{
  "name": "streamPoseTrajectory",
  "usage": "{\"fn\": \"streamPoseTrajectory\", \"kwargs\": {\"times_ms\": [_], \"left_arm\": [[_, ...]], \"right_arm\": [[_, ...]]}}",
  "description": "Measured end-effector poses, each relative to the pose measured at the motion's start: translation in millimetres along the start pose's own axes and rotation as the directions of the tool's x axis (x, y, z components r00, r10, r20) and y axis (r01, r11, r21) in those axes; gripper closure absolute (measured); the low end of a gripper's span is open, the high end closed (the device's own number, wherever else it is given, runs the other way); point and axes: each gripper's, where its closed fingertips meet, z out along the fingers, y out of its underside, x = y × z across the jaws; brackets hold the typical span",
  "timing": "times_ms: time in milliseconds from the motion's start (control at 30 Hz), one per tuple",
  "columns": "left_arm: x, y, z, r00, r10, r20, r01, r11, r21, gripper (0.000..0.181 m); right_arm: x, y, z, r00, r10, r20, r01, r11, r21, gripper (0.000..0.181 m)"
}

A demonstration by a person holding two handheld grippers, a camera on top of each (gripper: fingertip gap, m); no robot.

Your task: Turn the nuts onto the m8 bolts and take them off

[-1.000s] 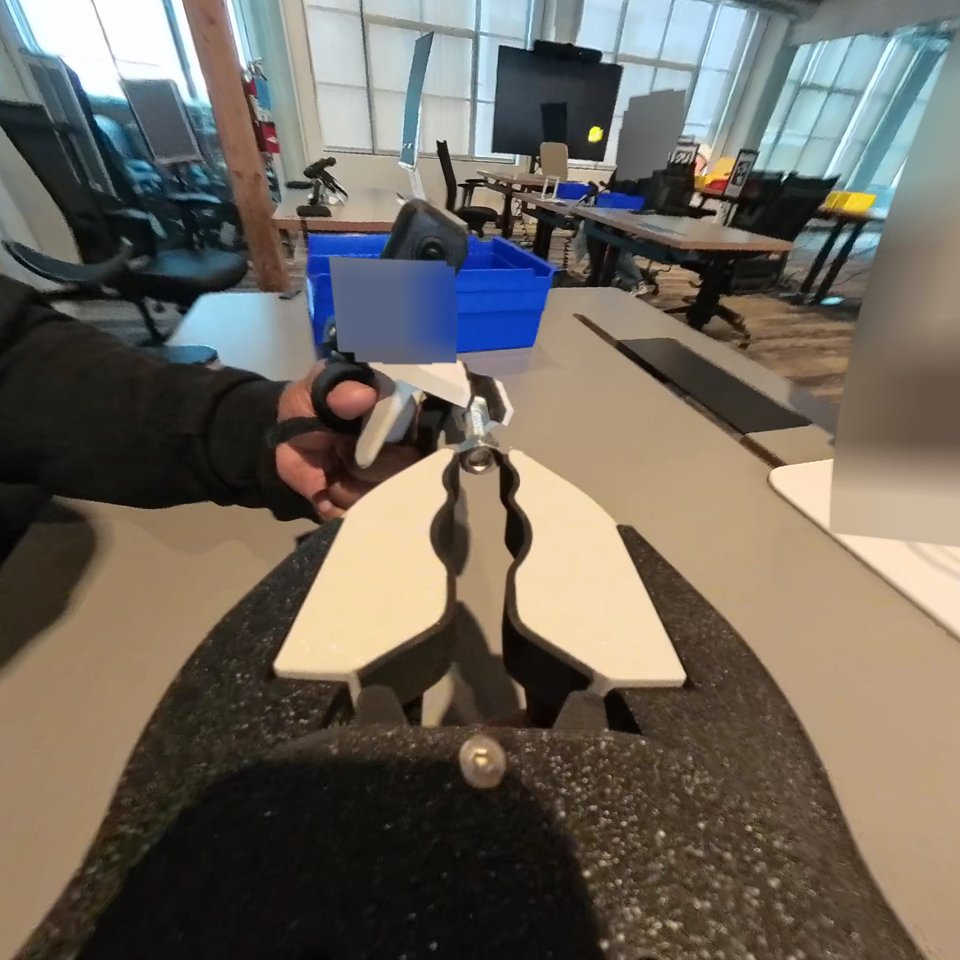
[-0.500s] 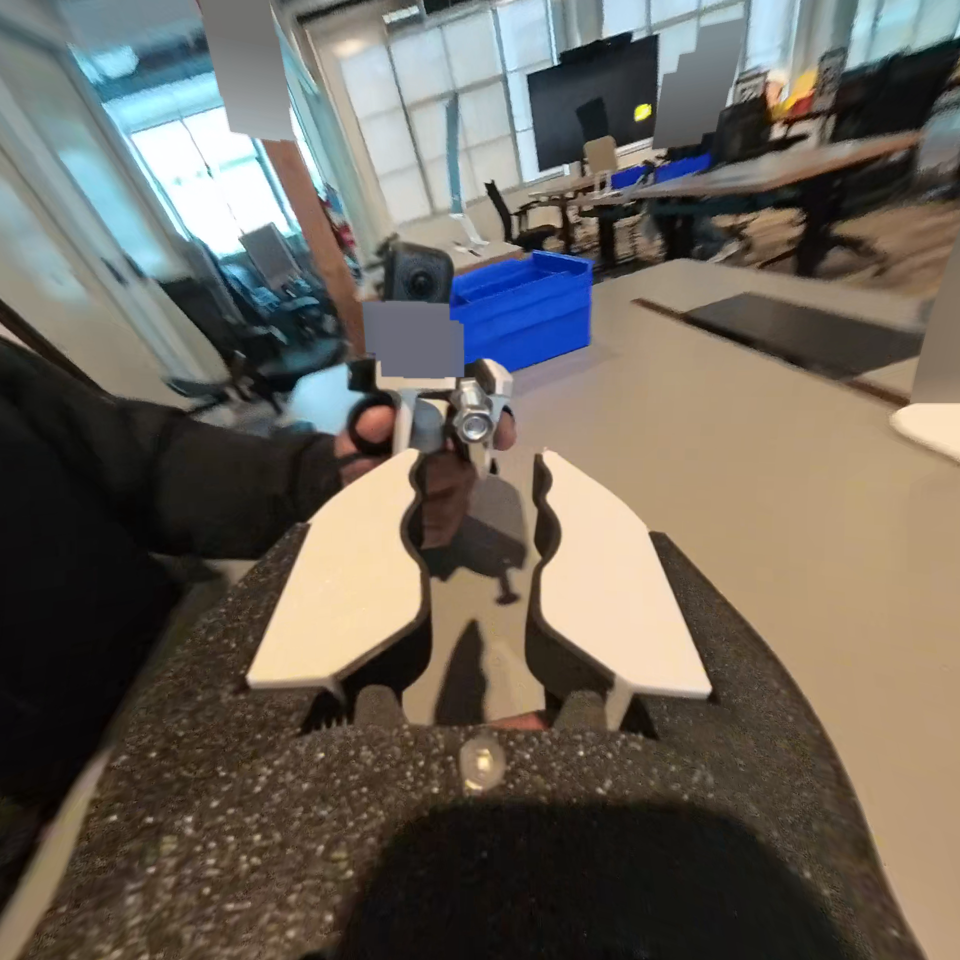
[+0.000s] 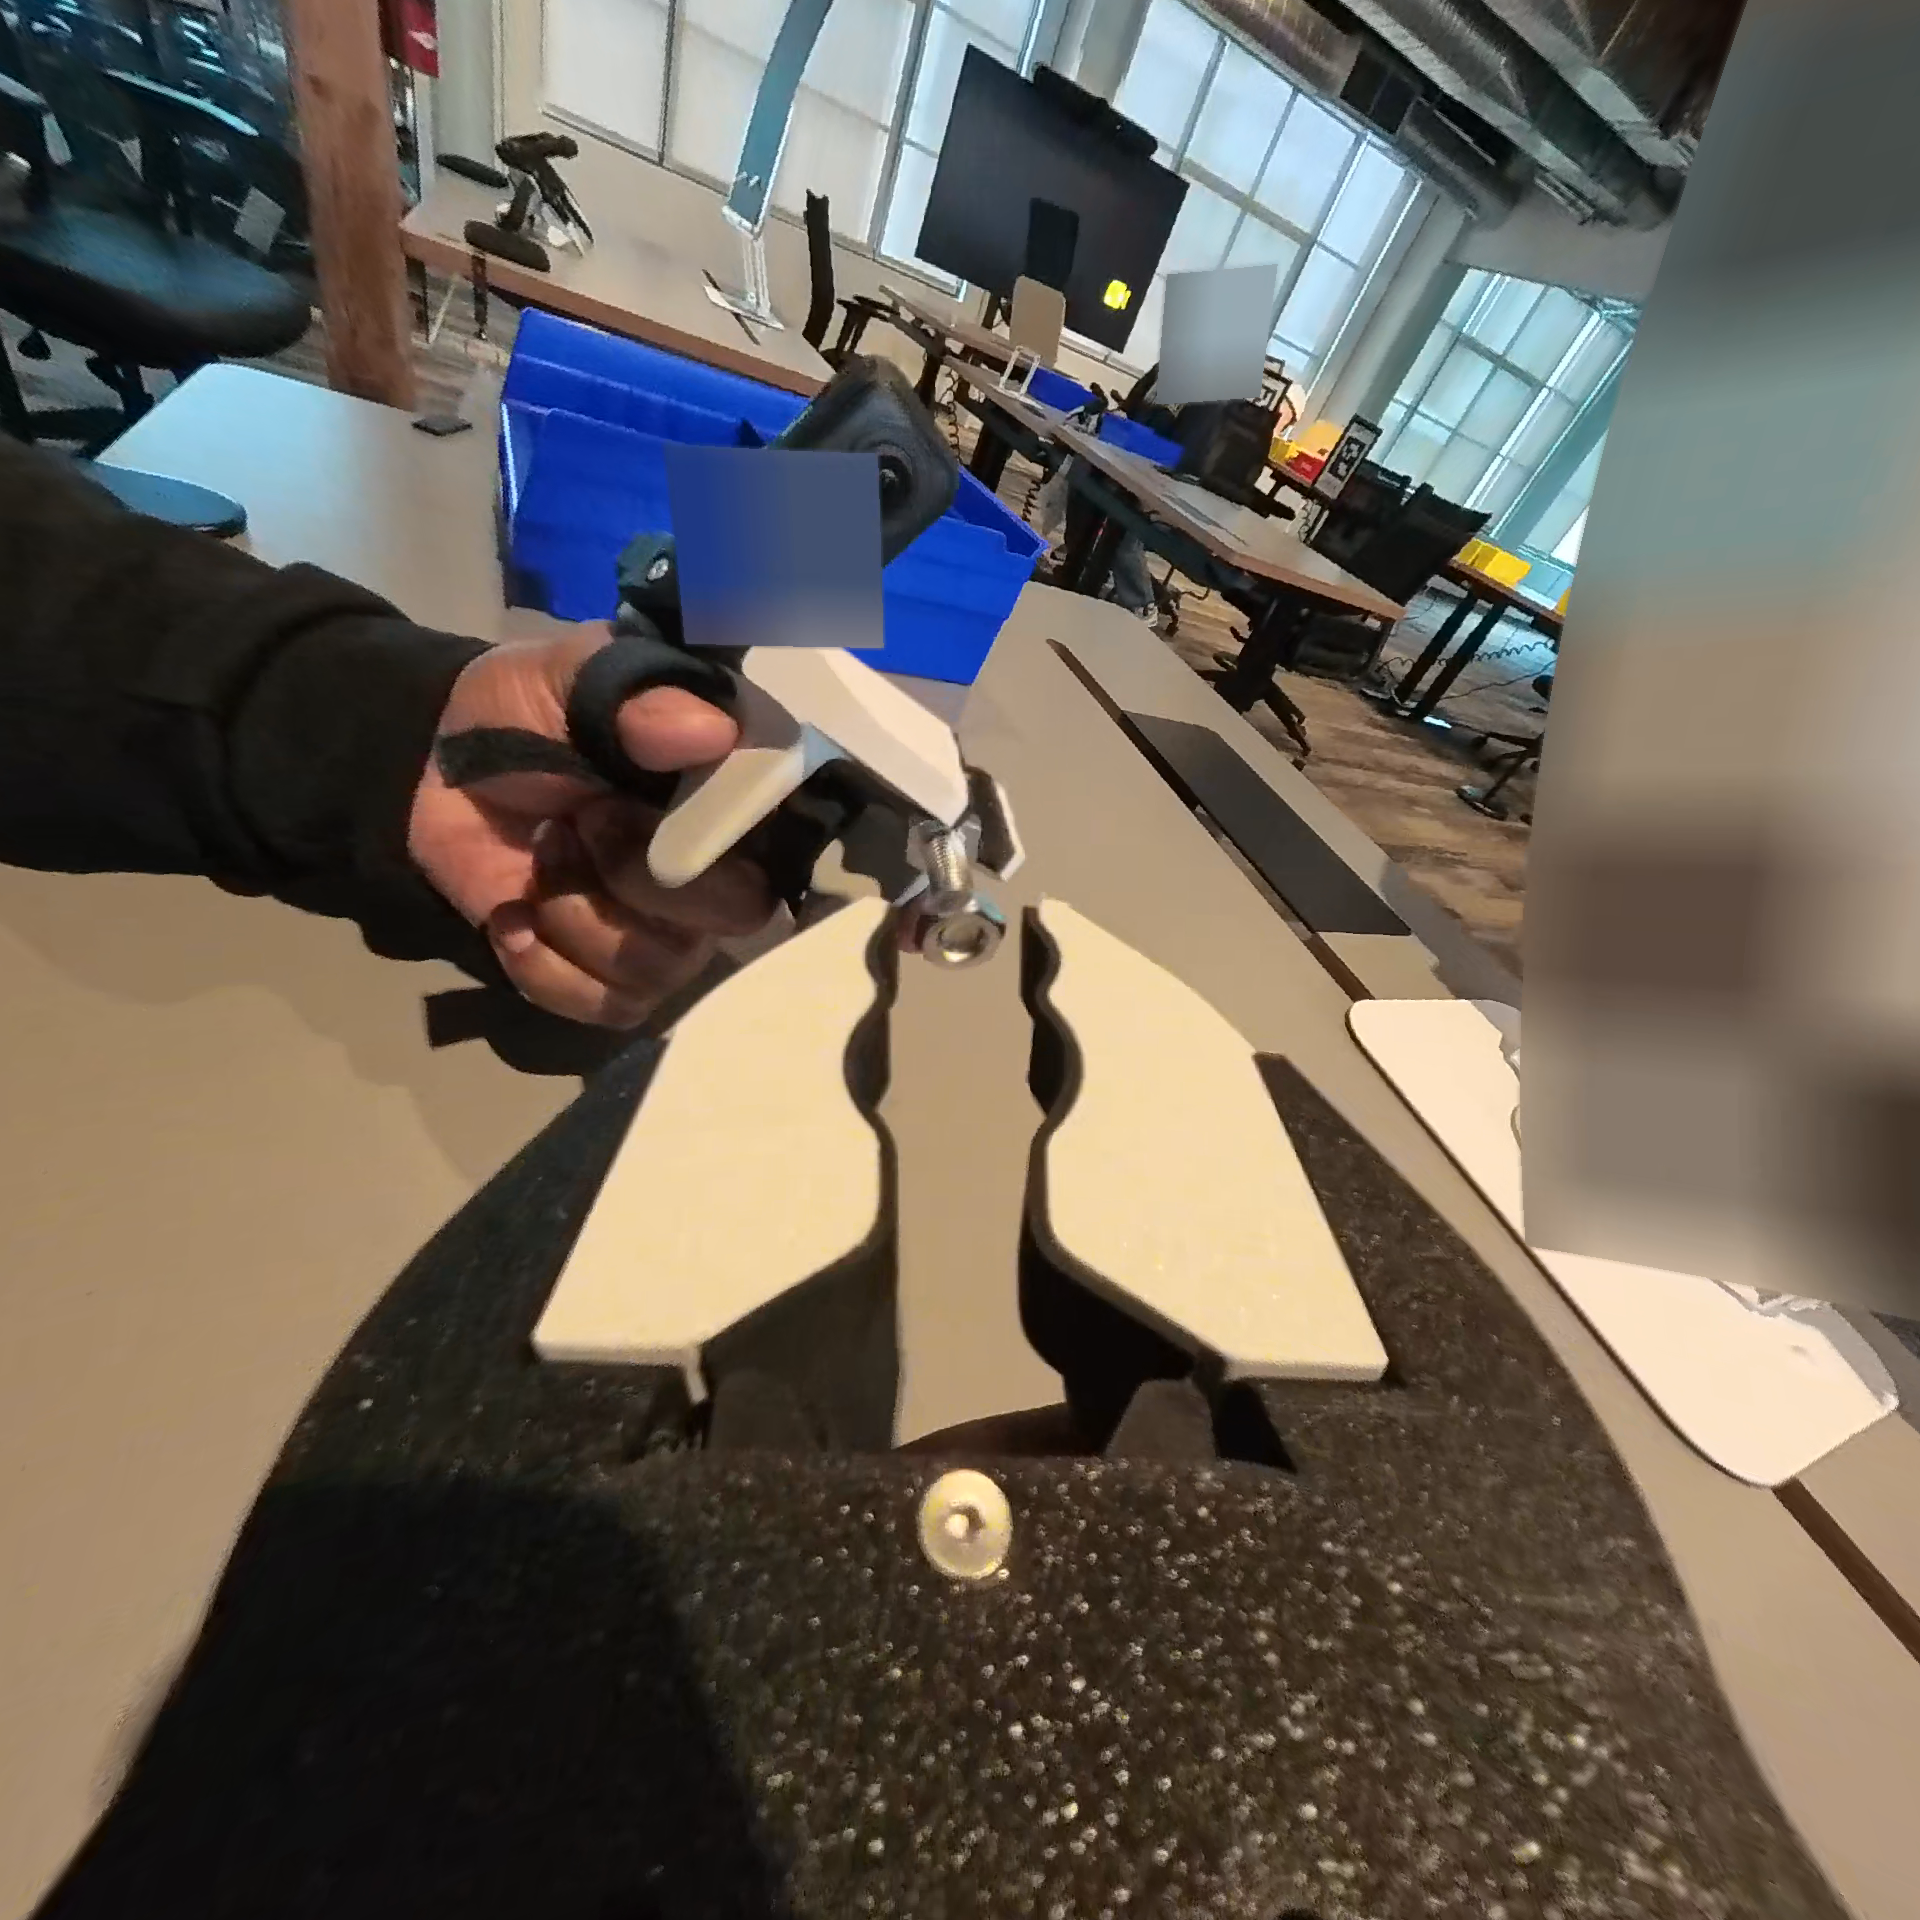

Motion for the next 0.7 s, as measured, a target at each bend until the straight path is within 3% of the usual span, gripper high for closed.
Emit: {"fn": "streamPoseTrajectory", "kwargs": {"times_ms": [100,200,300,333,367,467,567,700], "left_arm": [[-1,1,1,0.999,0.047,0.023,-0.047,0.999,-0.011,0.168],[-1,1,0,0.981,0.184,0.057,-0.182,0.982,-0.043,0.168],[1,1,-1,0.941,0.327,0.086,-0.321,0.944,-0.080,0.168],[1,1,-1,0.937,0.337,0.095,-0.331,0.940,-0.078,0.168],[1,-1,-1,0.938,0.330,0.106,-0.324,0.944,-0.068,0.168],[-1,-13,-5,0.965,0.237,0.114,-0.241,0.970,0.022,0.168],[-4,-23,-12,0.991,0.104,0.084,-0.112,0.989,0.096,0.168],[-7,-20,-12,0.999,-0.024,0.037,0.020,0.995,0.100,0.168]], "right_arm": [[0,2,2,0.997,0.079,0.022,-0.079,0.997,-0.007,0.165],[-3,4,3,0.936,0.330,0.122,-0.330,0.944,-0.024,0.166],[-8,3,4,0.678,0.673,0.296,-0.685,0.724,-0.078,0.166],[-8,1,3,0.606,0.720,0.338,-0.745,0.663,-0.077,0.166],[-6,-1,3,0.581,0.730,0.359,-0.767,0.639,-0.057,0.163],[0,-4,2,0.694,0.650,0.311,-0.689,0.725,0.022,0.140],[1,-1,2,0.856,0.476,0.201,-0.493,0.869,0.040,0.136],[4,2,3,0.966,0.251,0.063,-0.253,0.967,0.033,0.139]]}}
